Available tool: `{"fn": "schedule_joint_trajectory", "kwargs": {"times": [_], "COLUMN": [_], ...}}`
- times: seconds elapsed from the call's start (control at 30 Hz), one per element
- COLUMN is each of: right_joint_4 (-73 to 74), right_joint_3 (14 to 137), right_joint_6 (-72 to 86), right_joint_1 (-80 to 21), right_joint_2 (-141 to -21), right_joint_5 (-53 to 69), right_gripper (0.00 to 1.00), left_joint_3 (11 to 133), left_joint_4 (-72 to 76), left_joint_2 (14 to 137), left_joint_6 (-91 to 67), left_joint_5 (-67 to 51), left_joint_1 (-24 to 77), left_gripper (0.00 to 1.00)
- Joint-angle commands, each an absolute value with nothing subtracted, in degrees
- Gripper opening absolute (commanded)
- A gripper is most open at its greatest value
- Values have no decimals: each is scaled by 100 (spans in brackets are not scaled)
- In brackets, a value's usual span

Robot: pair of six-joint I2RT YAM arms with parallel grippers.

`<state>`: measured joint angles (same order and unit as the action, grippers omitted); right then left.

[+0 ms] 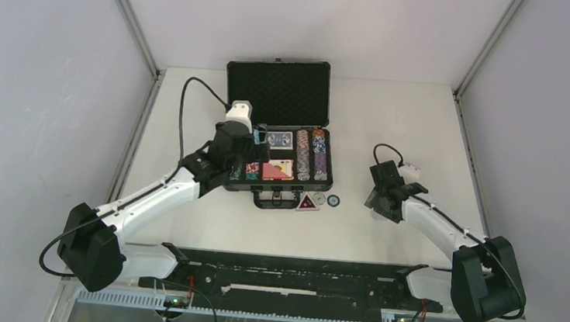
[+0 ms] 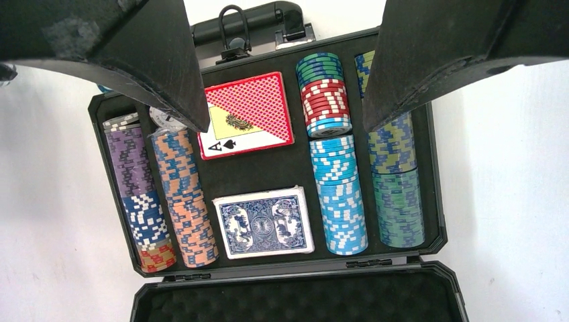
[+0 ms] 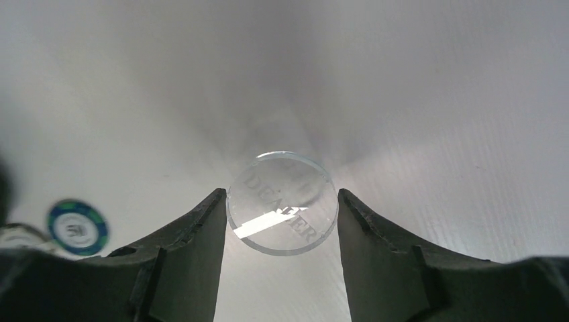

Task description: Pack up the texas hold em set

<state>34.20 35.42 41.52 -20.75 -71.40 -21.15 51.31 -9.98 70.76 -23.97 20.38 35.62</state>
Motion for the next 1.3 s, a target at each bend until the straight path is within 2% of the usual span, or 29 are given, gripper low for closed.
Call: {"fn": "schedule_joint_trajectory", "kwargs": {"times": [0.0, 0.33, 0.57, 0.97, 1.27], "right_joint_4": [3471, 3440, 3455, 3742, 3992], "right_joint_3": [4151, 5351, 6859, 9627, 11317], "right_joint_6": [4110, 3893, 3580, 2937, 2622], "right_joint_1": [-2288, -2994, -3551, -3997, -4141], "right_joint_2": [-7093, -7859, -8842, -11105, -12357], "right_joint_5": [-2398, -2541, -2544, -2324, -2026], "right_gripper": [47, 46, 45, 45, 47], "left_joint_3": [5175, 5018, 4726, 4392, 4199], "left_joint_4": [-939, -1055, -1147, -1217, -1039], "left_joint_2": [6966, 6855, 6655, 6397, 6405], "left_joint_6": [-2426, -2993, -3363, -3384, -3398], "left_joint_5": [2098, 2067, 1965, 2152, 2127], "left_joint_1": [3503, 3092, 2506, 2314, 2245], "left_gripper": [89, 87, 86, 86, 87]}}
